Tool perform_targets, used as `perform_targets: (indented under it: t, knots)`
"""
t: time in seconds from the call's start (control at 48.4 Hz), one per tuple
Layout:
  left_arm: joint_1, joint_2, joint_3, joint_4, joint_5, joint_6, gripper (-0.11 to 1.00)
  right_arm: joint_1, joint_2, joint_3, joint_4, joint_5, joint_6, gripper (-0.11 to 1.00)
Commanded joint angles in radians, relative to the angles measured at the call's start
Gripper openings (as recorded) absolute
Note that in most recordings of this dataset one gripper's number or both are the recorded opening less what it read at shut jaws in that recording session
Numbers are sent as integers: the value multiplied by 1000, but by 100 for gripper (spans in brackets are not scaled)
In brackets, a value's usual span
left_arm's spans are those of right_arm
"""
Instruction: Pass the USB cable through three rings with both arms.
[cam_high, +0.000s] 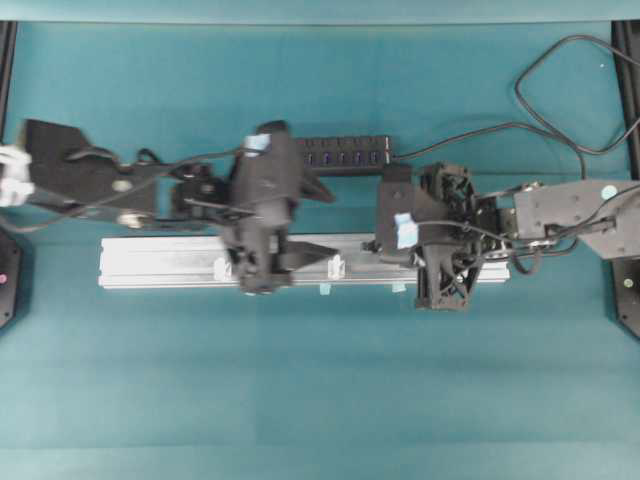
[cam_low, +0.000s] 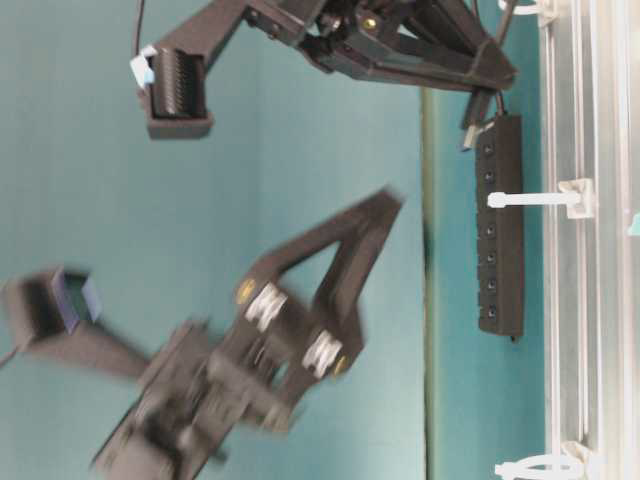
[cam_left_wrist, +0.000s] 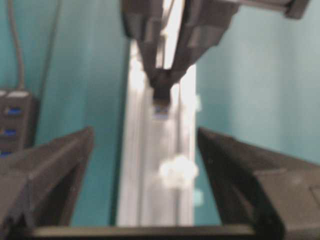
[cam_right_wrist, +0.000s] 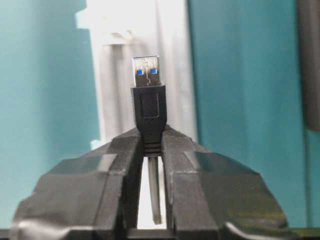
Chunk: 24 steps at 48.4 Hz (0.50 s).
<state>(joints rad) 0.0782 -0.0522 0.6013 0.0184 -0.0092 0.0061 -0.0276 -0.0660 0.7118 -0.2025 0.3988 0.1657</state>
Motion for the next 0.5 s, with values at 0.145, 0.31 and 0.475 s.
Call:
perform_targets:
  t: [0.145,0.31,0.475]
  knots:
    - [2,-140,97,2,2,-21,90,34,43,-26,5,0,5,-6]
    - [0,-178,137,3,29,-66,90,34,75,-34,5,-3,3,-6]
    - [-5,-178,138,2,41,-84,90,32,106,-60,5,-6,3,-6]
